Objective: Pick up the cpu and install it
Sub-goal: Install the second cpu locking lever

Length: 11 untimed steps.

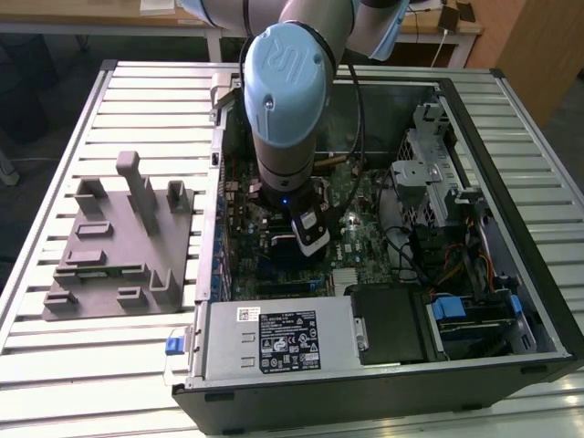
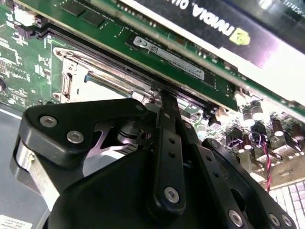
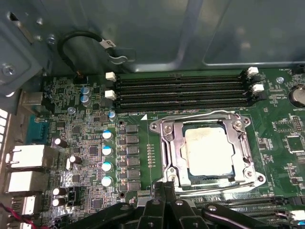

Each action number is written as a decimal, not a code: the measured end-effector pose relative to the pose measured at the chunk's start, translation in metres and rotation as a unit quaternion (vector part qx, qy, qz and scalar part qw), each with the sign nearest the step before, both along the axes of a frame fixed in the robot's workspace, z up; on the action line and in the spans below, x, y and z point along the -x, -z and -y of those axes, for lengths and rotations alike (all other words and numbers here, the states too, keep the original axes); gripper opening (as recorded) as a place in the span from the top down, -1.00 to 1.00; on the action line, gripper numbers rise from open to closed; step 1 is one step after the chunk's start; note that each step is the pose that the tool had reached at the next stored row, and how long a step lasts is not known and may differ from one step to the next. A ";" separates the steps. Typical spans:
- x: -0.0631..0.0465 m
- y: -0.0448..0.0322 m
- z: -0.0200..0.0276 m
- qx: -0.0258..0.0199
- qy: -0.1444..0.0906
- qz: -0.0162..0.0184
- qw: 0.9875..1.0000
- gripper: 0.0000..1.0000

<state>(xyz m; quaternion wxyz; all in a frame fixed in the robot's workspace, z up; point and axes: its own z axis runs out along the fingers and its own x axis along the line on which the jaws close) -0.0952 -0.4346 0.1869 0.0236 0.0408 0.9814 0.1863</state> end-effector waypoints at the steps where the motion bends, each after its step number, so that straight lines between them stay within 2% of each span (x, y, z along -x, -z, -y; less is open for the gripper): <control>1: 0.000 -0.0011 -0.0001 0.000 0.000 0.000 1.000 0.79; 6: 0.000 -0.0069 -0.0001 0.000 0.000 0.000 1.000 0.79; 11: 0.000 -0.0076 -0.0001 0.000 0.000 0.001 1.000 0.79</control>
